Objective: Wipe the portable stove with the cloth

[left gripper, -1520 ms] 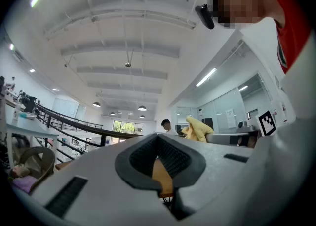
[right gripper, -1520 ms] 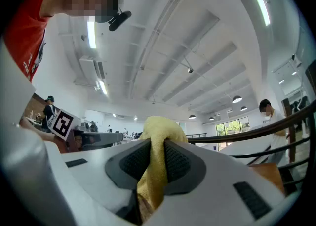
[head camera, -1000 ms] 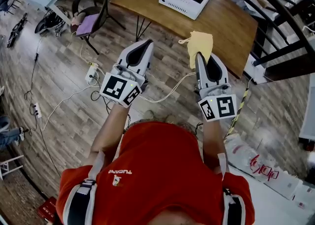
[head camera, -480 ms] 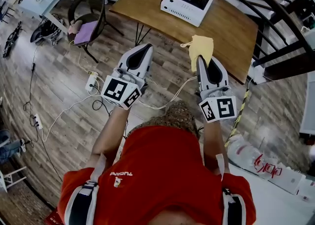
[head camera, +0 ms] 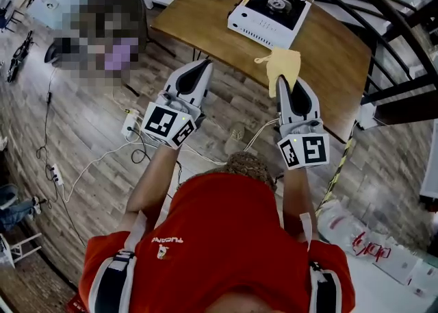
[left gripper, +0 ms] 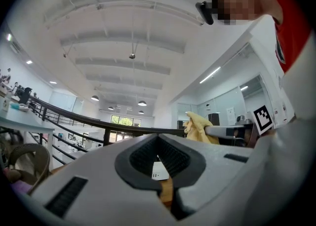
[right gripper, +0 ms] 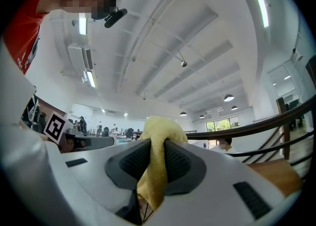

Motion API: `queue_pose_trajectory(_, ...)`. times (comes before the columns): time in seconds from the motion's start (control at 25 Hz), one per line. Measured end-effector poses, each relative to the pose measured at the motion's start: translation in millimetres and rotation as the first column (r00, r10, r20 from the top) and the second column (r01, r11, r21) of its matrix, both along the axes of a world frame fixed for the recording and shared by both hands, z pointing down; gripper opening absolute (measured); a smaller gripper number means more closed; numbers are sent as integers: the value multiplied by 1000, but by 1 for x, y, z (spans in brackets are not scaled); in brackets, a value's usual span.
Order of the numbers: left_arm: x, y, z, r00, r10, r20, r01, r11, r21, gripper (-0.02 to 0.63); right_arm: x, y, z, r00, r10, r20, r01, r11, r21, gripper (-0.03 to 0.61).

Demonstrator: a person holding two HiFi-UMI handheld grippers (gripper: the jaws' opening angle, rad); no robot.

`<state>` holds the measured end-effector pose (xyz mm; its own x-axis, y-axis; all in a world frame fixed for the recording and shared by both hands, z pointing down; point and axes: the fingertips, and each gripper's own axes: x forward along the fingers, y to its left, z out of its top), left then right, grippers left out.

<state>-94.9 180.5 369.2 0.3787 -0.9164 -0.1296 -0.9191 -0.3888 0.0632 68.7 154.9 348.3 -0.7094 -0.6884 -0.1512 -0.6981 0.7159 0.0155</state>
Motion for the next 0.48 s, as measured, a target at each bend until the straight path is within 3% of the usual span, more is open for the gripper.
queue_pose_trajectory(0.48,-16,-171,37,998,-23,61,29,995,-95,9,-35,-149,18,999,-43,2,43,997,-62,87)
